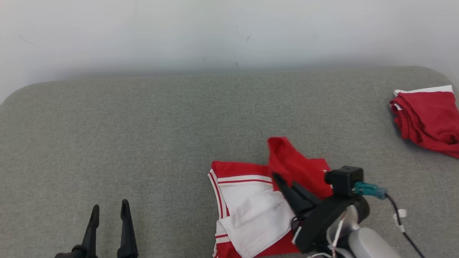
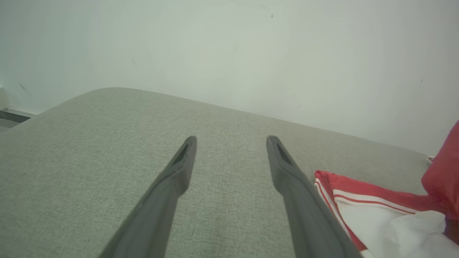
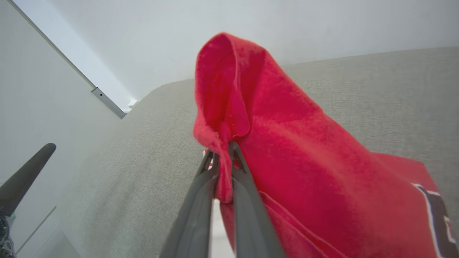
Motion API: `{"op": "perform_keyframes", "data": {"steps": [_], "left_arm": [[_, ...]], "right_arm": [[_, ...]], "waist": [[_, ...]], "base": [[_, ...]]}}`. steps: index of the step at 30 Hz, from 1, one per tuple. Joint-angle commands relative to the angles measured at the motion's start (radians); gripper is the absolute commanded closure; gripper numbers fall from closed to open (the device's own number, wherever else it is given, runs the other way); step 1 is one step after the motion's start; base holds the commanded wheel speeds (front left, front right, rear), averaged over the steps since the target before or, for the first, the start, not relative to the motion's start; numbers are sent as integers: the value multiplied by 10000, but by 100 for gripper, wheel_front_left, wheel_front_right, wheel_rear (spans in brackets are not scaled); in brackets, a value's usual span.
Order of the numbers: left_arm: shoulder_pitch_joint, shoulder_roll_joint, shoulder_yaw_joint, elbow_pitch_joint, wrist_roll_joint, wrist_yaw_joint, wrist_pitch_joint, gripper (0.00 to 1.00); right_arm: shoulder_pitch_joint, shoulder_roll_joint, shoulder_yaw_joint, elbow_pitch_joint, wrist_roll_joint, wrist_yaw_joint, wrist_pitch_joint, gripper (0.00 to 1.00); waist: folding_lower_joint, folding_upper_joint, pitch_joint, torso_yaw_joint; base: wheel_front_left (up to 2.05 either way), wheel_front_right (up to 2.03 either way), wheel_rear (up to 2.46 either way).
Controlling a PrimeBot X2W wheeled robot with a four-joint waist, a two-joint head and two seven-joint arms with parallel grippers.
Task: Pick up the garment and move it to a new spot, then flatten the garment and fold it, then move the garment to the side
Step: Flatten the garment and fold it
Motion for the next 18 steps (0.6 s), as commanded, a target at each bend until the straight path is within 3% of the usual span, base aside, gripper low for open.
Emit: {"op": "perform_keyframes", "data": {"steps": [1,6,14,15,16,17,18], "left_arm": [[-149,0,-16,33,-92,10,-31,0],[-296,1,-185,84,-152,36,-31,0],[-469,0,-378,161,-195,78,-31,0],[-485,0,-388,173,-196,80,-31,0],[-485,0,-388,173,-196,80,-31,0],[-499,0,-383,182,-201,83,-31,0],[-500,1,-365,192,-206,88,-31,0]], "right_arm": [[146,211,51,-44,-204,-28,52,100],[113,1023,345,152,-414,-28,166,100],[-325,1547,615,1301,-677,-27,-310,97],[-422,1573,645,1425,-728,-27,-444,34],[-422,1573,645,1425,-728,-27,-444,34],[-513,1590,656,1560,-708,-28,-549,0],[-579,1595,629,1641,-719,-27,-692,0]], "waist": [[0,0,45,123],[0,0,157,439],[0,0,361,770],[0,0,373,783],[0,0,373,783],[0,0,378,787],[0,0,376,778]], "base": [[0,0,0],[0,0,0],[0,0,0],[0,0,0],[0,0,0],[0,0,0],[0,0,0]]}}
